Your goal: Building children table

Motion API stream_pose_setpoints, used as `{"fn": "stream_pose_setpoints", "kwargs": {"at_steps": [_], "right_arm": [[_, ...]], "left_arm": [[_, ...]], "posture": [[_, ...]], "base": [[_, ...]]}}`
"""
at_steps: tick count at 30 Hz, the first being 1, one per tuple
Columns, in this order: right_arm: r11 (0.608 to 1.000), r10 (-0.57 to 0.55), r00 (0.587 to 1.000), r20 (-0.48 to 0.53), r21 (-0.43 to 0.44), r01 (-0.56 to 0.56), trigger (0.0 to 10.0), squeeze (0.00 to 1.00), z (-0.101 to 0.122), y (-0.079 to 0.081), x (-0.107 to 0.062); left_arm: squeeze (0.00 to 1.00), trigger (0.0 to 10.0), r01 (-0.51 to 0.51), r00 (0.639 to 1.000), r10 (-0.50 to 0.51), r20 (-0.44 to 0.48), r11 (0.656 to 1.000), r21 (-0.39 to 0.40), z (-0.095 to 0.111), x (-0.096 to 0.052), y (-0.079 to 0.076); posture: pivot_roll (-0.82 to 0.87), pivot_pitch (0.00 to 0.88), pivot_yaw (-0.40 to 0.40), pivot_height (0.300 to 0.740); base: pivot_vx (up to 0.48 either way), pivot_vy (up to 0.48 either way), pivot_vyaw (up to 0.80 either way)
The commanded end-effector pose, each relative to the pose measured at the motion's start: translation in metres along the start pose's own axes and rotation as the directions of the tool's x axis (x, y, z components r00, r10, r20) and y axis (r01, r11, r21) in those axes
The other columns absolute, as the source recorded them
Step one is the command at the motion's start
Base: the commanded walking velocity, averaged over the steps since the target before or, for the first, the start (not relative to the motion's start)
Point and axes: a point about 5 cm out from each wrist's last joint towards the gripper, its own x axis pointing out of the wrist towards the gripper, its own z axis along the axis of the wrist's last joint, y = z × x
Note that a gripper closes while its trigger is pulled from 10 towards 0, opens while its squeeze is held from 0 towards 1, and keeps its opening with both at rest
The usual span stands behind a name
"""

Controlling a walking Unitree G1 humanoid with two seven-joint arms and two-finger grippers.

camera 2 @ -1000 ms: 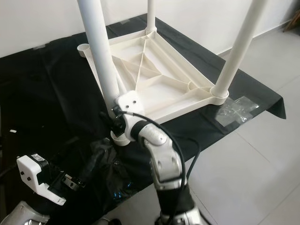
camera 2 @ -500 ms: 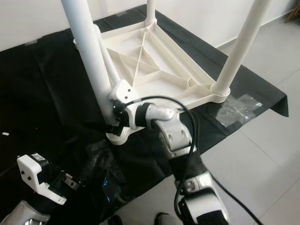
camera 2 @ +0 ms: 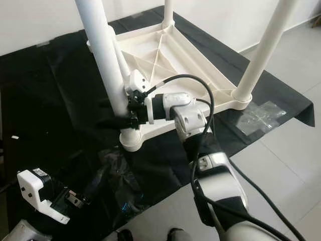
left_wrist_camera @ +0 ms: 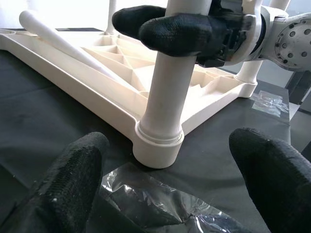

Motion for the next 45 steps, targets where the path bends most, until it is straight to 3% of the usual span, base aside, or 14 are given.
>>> {"fn": "stream_pose_setpoints", "kwargs": {"at_steps": [1,13,14,17,20,24,31,32,33,34,37,38,43,45], "right_arm": [[1.000,0.024,1.000,0.017,-0.014,-0.024,0.0,0.00,0.003,-0.001,0.001],[0.956,-0.291,0.955,0.053,-0.015,0.292,0.0,0.00,-0.001,-0.003,-0.016],[0.911,-0.413,0.910,0.042,0.033,0.412,0.0,0.00,-0.010,0.003,-0.015],[0.550,-0.808,0.559,-0.183,0.106,0.829,0.0,0.00,-0.066,0.064,0.005],[0.492,-0.839,0.501,-0.214,0.094,0.865,0.0,0.00,-0.071,0.079,0.009],[0.549,-0.807,0.558,-0.195,0.100,0.830,0.0,0.00,-0.067,0.080,0.023],[0.540,-0.813,0.548,-0.198,0.096,0.836,0.0,0.00,-0.061,0.075,0.024],[0.536,-0.816,0.543,-0.201,0.090,0.839,3.1,0.00,-0.060,0.075,0.024],[0.536,-0.816,0.543,-0.201,0.090,0.839,3.1,0.00,-0.060,0.075,0.024],[0.536,-0.818,0.541,-0.196,0.080,0.840,10.0,0.00,-0.058,0.072,0.023],[0.566,-0.805,0.570,-0.163,0.075,0.821,10.0,0.00,-0.050,0.071,0.025],[0.603,-0.782,0.609,-0.130,0.090,0.793,10.0,1.00,-0.045,0.066,0.025],[0.663,-0.739,0.670,-0.066,0.101,0.741,10.0,1.00,-0.035,0.057,0.024],[0.827,-0.561,0.827,0.036,0.064,0.558,10.0,1.00,-0.017,0.044,0.018]], "left_arm": [[0.00,10.0,0.006,1.000,-0.006,-0.009,1.000,0.002,0.001,-0.002,-0.002],[0.00,10.0,0.004,1.000,-0.004,-0.004,1.000,-0.001,0.000,-0.001,-0.001],[0.00,10.0,0.004,1.000,-0.004,-0.004,1.000,-0.001,0.000,-0.001,-0.001],[0.00,10.0,0.009,1.000,-0.009,-0.005,1.000,0.001,-0.001,-0.001,0.002],[0.00,10.0,0.011,1.000,-0.011,-0.006,1.000,0.001,-0.001,-0.001,0.002],[0.00,10.0,0.012,1.000,-0.012,-0.013,1.000,0.000,-0.003,0.000,0.005],[0.00,10.0,-0.001,1.000,0.001,-0.009,1.000,0.008,-0.002,0.000,0.007],[0.00,10.0,-0.001,1.000,0.001,-0.009,1.000,0.009,-0.002,0.000,0.007],[0.00,10.0,-0.001,1.000,0.001,-0.009,1.000,0.009,-0.002,0.000,0.007],[0.00,10.0,0.001,1.000,-0.001,-0.009,1.000,0.008,-0.002,0.000,0.007],[0.00,10.0,0.006,1.000,-0.006,-0.009,1.000,0.005,-0.003,0.001,0.007],[0.00,10.0,0.007,1.000,-0.007,-0.009,1.000,0.004,-0.003,0.001,0.006],[0.00,10.0,0.008,1.000,-0.008,-0.008,1.000,0.003,-0.003,0.001,0.006],[0.00,10.0,0.008,1.000,-0.008,-0.005,1.000,0.002,-0.003,0.002,0.004]], "posture": [[0.02,0.213,0.057,0.740],[-0.01,0.210,0.046,0.740],[-0.01,0.206,0.039,0.740],[-0.01,0.201,0.050,0.740],[-0.02,0.200,0.053,0.740],[-0.02,0.182,0.054,0.740],[-0.02,0.184,0.052,0.740],[-0.02,0.184,0.052,0.740],[-0.02,0.184,0.052,0.740],[-0.02,0.184,0.052,0.740],[-0.02,0.184,0.052,0.740],[-0.02,0.185,0.050,0.740],[-0.02,0.185,0.048,0.740],[-0.01,0.189,0.040,0.740]], "base": [[0.000,0.000,0.00],[0.000,0.000,0.00],[0.000,0.000,0.00],[0.000,0.000,0.00],[0.000,0.000,0.00],[0.000,0.000,0.00],[0.000,0.000,0.00],[0.000,0.000,0.00],[0.000,0.000,0.00],[0.000,0.000,0.00],[0.000,0.000,0.00],[0.000,0.000,0.00],[0.000,0.000,0.00],[0.000,0.000,0.00]]}}
